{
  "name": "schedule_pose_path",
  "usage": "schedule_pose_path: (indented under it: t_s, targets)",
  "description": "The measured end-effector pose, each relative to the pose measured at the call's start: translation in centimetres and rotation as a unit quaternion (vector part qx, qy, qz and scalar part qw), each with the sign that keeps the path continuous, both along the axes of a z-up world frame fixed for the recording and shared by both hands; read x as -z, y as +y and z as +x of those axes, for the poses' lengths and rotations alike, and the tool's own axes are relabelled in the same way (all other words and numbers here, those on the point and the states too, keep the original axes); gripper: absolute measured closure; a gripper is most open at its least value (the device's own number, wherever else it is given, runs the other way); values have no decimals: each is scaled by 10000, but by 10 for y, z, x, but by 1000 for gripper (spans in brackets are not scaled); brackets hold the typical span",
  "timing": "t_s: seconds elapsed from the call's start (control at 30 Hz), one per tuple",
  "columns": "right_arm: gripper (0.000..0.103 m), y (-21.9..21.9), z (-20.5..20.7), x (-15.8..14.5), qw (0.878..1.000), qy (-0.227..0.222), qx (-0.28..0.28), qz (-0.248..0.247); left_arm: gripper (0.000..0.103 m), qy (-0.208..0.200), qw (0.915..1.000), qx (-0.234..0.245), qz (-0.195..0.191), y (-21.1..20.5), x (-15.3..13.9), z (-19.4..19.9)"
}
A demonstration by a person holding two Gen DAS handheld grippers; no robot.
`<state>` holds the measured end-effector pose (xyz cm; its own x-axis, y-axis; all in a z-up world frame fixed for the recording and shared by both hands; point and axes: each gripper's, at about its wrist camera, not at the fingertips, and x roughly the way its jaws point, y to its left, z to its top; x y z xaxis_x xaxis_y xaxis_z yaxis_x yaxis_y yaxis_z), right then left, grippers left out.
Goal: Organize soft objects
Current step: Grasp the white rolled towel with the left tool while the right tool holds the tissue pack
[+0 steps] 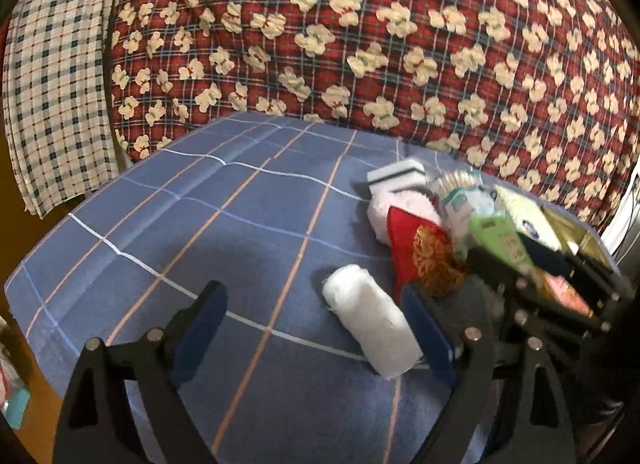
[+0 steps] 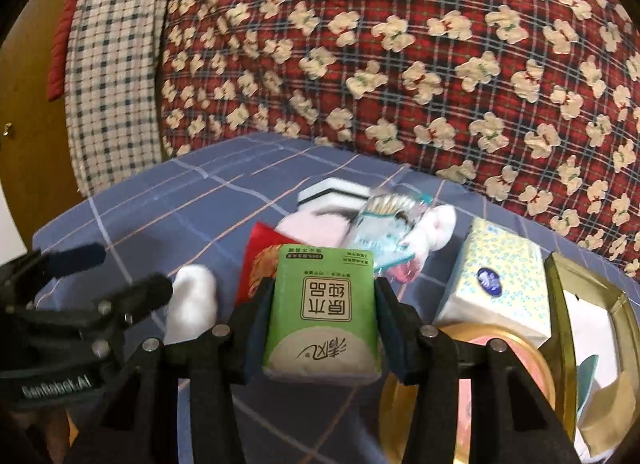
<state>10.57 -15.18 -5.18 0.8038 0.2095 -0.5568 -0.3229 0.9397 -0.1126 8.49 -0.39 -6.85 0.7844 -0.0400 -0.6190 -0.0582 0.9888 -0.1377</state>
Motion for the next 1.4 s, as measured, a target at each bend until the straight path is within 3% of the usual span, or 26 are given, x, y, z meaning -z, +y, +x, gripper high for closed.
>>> schedule_pose_path:
  t_s: [0.2,0.47,0.53,0.7,0.9,1.07,1.4]
  targets:
    - [51,-6,6,-5,9995,-201,178,135,22,176,9998,90,17,-11,5,9]
    - [51,-10,-12,-14,9969,-721,118,301,28,622,9968,332,386,-31,19,23]
    - [51,-9,-10,-14,9970,-712,105,279,46,696,9956,560,280,-34,21,26]
    - [51,-14,-10,-16,9958,-817,170,371,71,593,9949,804,149,-39,18,23]
    - [51,-21,-5,-17,9945,-941,318,330,73,193,9981,578,21,-27,4,22]
    - [51,-23,-2,-17,9942,-968,378,293,73,-414,9985,360,37,-25,-15,23]
    - [51,-30,4,-17,9940,-919,515,312,73,-493,9974,512,89,-46,-15,41]
